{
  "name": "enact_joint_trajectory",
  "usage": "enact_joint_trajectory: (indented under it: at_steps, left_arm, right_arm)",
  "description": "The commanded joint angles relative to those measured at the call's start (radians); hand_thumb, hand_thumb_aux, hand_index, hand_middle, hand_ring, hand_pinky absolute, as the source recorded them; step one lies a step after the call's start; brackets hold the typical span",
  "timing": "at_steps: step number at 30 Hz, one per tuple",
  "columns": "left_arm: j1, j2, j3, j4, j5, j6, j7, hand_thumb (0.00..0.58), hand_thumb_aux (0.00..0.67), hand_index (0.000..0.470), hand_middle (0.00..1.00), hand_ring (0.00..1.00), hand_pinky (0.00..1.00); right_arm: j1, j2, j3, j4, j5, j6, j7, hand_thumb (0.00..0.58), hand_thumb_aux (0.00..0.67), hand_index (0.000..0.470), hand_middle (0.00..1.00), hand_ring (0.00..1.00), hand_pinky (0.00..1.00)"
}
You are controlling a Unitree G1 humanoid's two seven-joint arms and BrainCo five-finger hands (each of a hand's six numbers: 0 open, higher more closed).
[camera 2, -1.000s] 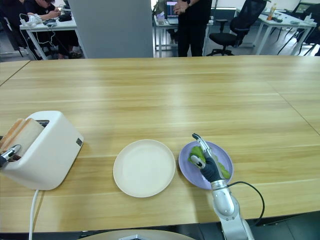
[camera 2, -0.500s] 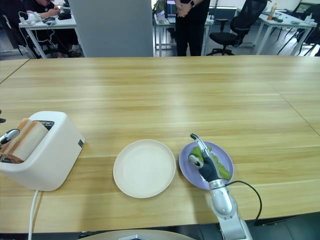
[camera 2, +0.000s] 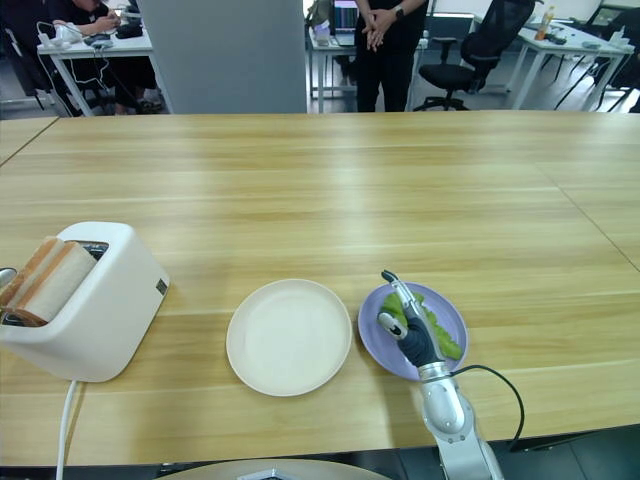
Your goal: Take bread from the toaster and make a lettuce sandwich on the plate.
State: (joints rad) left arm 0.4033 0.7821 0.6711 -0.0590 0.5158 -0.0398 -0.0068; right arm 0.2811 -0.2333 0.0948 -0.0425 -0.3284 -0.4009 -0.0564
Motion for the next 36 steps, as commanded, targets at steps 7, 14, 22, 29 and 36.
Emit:
enact_joint_trajectory:
  at_steps: [7,14,22,29,36]
  left_arm:
    - [-0.01,-0.001,-0.083,0.055,-0.001,-0.002,-0.022,0.0,0.0,0.0,0.32,0.32,0.32]
    - [-0.004,0.007,-0.108,0.065,0.01,0.002,-0.019,0.124,0.076,0.052,0.33,0.33,0.33]
    - [-0.02,0.014,-0.078,0.114,-0.038,0.002,-0.019,0.0,0.0,0.0,0.39,0.39,0.39]
    - [-0.018,0.023,-0.104,0.164,-0.049,0.02,-0.04,0.491,0.407,0.28,0.44,0.44,0.44]
    - [-0.005,0.03,-0.128,0.175,-0.068,0.022,-0.075,0.58,0.67,0.46,0.42,0.42,0.42]
  right_arm:
    - [0.006,0.0,-0.025,-0.017,0.016,0.005,0.005,0.0,0.0,0.0,0.0,0.0,0.0]
    - [0.005,-0.002,-0.035,-0.026,0.024,0.004,0.004,0.0,0.0,0.0,0.0,0.0,0.0]
    - [0.011,0.003,-0.03,-0.02,0.029,-0.001,0.003,0.0,0.0,0.0,0.0,0.0,0.0]
    - [0.01,0.002,-0.03,-0.027,0.038,-0.001,0.007,0.0,0.0,0.0,0.0,0.0,0.0]
    - [0.005,0.002,-0.03,-0.023,0.041,-0.001,0.008,0.0,0.0,0.0,0.0,0.0,0.0]
